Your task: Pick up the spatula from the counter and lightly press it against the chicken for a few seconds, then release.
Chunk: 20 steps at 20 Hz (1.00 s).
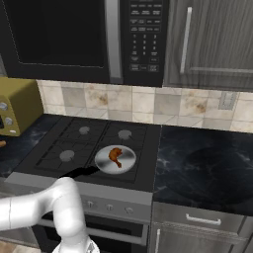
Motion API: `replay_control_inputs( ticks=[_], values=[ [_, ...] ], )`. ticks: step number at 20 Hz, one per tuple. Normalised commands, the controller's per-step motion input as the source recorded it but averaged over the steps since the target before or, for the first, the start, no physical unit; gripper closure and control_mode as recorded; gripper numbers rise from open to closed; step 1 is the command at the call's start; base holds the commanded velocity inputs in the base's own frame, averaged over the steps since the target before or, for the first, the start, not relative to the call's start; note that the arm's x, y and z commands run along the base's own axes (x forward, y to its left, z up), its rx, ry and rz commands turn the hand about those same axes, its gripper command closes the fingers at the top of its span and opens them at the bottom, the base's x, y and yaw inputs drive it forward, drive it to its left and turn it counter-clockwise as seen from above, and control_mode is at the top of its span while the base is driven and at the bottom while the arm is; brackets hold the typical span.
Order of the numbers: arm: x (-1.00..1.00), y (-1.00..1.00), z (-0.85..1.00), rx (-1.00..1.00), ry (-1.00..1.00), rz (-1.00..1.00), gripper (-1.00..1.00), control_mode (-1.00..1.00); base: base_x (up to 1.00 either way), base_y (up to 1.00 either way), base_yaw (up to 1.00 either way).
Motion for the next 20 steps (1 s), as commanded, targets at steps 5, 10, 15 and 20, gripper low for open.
replay_control_inputs(
  ticks=[5, 10, 15, 20],
  values=[
    [0.12, 0.13, -0.12, -0.02, 0.04, -0.04, -1.00, -1.00, 0.00, 0.00, 0.00],
    [0.13, 0.10, -0.14, -0.02, 0.05, -0.04, -1.00, -1.00, 0.00, 0.00, 0.00],
    [0.12, 0.13, -0.17, -0.03, 0.06, -0.04, -1.00, -1.00, 0.00, 0.00, 0.00],
    [0.12, 0.15, -0.17, -0.03, 0.06, -0.04, -1.00, -1.00, 0.00, 0.00, 0.00]
  ],
)
